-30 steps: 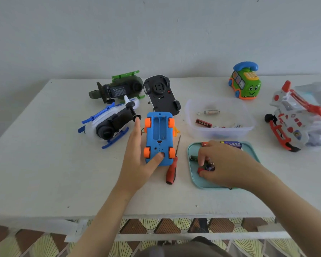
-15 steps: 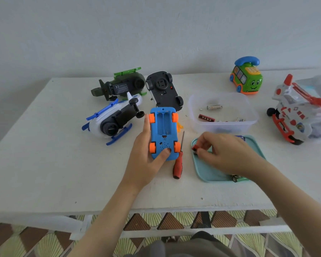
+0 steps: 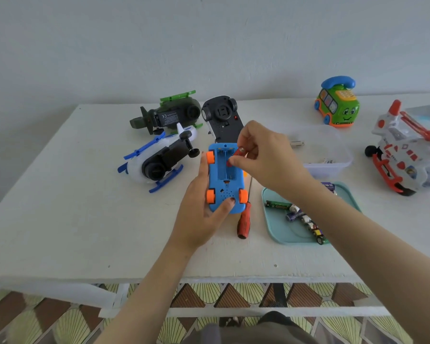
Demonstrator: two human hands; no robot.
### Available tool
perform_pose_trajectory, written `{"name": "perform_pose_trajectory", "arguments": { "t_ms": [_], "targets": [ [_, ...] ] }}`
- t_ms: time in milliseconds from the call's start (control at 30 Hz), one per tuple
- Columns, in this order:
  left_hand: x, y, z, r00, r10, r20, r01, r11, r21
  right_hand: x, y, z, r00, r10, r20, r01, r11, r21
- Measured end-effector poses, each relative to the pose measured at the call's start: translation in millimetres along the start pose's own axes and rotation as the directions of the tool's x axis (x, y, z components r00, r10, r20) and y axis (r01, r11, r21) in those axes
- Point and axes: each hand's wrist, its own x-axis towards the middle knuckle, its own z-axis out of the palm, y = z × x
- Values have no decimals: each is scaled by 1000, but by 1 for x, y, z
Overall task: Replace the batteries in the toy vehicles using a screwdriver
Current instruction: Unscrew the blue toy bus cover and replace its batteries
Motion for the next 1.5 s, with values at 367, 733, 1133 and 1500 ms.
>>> {"name": "perform_pose_trajectory", "arguments": {
  "t_ms": [367, 733, 1133, 1500],
  "targets": [
    [0, 0, 1, 1000, -3, 7, 3, 999, 38, -3, 4, 20, 976, -194, -102, 175, 969, -173],
    [-1, -1, 4, 1000, -19, 18, 18, 999, 50, -7, 25, 28, 903, -403, -146, 313, 853, -418],
    [-2, 0, 4, 1000, -1, -2, 1, 997, 79, -16, 42, 7, 941, -336, 25, 333, 914, -231],
    [-2, -4, 4, 1000, -28, -3, 28, 998, 62, -47, 50, -23, 922, 10, 386, 218, 813, -540]
  ]
}}
